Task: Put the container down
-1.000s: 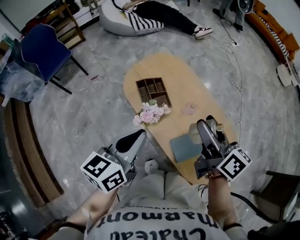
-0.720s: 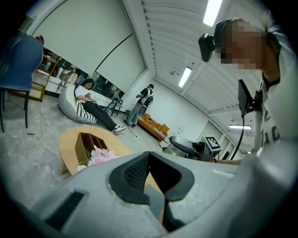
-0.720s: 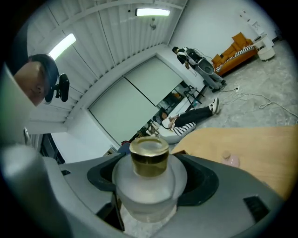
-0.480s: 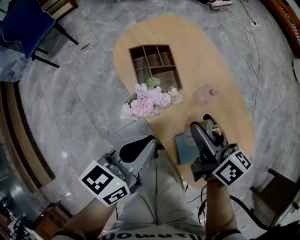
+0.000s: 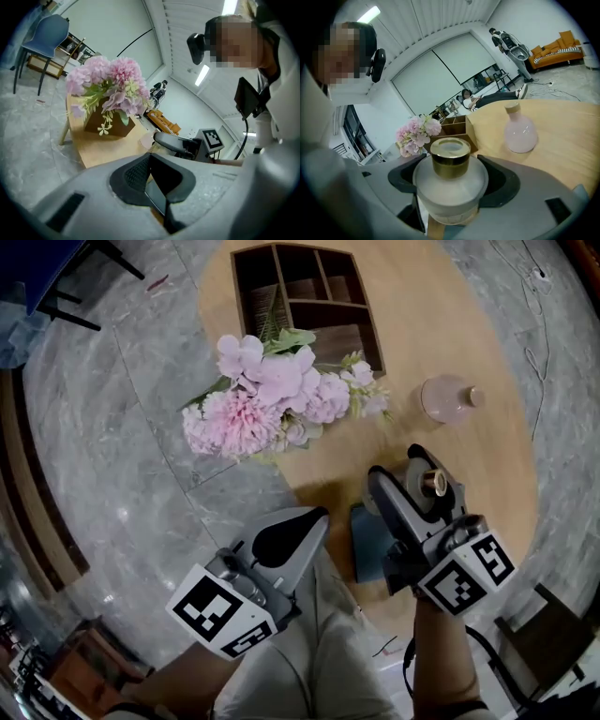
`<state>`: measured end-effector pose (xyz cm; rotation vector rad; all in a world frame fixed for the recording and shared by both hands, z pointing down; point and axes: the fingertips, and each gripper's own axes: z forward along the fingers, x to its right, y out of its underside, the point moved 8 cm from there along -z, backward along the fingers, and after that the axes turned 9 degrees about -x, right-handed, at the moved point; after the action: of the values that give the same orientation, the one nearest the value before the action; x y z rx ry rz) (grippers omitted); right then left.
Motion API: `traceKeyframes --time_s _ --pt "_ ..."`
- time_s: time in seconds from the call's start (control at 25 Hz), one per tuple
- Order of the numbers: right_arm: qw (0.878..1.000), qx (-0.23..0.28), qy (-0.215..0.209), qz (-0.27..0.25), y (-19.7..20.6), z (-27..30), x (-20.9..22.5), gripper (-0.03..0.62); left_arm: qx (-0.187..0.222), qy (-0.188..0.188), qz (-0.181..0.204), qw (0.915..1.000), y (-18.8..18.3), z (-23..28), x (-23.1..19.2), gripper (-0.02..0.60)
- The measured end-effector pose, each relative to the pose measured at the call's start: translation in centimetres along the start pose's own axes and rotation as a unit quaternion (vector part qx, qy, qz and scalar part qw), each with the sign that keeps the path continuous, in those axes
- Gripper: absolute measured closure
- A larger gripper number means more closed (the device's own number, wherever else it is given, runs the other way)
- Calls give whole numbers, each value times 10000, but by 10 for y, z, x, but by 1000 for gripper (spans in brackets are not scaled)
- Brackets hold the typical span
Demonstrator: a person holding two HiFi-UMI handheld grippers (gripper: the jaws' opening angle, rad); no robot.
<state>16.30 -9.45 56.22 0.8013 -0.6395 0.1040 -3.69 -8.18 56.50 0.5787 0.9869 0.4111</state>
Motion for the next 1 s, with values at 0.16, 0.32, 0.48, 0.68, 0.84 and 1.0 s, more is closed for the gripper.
traceKeyframes --time_s 0.16,0.32,0.48,0.68,0.84,1.0 --pt "9991 -117 213 -359 10 11 5 250 99 -39 112 9999 10 12 -11 567" --pt "9983 -159 418 -364 20 19 9 250 220 -62 250 9994 17 16 -21 566" --pt "9963 -314 524 -605 27 23 11 250 294 -184 263 9991 25 21 -27 567" --pt "9915 -474 636 -1031 29 28 13 250 374 -289 307 9984 33 27 -29 566" --pt "9876 -460 697 -1327 27 32 12 250 496 -315 374 9976 36 30 -31 566" --pt "9845 -416 714 -1545 23 38 11 249 567 -259 412 9972 40 30 -33 566"
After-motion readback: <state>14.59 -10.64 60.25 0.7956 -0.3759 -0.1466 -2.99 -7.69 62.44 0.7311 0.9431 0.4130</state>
